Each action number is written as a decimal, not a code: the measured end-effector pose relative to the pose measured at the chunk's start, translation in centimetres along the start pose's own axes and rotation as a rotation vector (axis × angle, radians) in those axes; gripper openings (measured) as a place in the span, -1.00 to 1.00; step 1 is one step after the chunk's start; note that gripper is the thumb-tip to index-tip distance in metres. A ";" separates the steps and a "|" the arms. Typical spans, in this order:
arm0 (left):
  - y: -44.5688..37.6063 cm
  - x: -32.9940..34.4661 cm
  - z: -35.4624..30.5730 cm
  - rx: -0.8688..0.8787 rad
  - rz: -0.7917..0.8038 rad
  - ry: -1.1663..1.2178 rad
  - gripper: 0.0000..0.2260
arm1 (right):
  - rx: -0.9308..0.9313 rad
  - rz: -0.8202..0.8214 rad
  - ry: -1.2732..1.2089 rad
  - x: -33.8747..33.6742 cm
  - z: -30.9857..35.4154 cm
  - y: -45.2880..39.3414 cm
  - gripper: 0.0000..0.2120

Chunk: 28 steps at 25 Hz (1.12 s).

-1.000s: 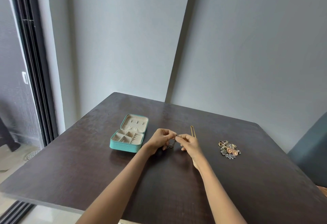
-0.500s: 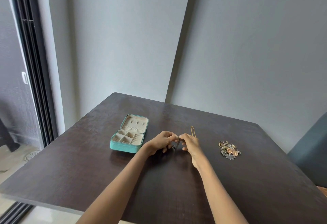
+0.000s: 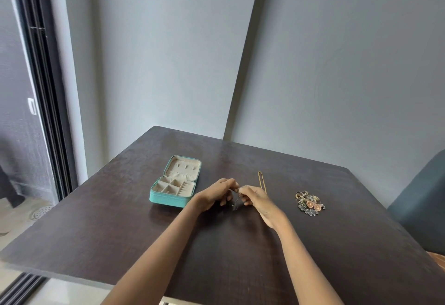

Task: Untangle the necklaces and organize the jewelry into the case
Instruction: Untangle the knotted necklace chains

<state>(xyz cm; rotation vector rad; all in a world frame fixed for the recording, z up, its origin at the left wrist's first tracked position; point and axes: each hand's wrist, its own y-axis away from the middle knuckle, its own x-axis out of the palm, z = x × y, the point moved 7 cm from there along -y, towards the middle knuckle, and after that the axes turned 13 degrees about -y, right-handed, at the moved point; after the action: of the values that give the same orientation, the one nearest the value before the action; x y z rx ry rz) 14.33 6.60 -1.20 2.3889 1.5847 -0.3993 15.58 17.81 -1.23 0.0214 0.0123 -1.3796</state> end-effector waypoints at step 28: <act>0.4 -1.0 0.5 0.112 -0.182 0.292 -0.84 | -0.063 -0.254 -0.295 -1.0 0.0 -0.1 -0.83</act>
<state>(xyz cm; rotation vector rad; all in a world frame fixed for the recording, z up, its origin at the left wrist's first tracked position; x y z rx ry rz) 14.32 5.46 -1.28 2.4853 1.9642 -0.1821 15.30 18.82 -1.24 -0.2437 -0.1946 -1.6236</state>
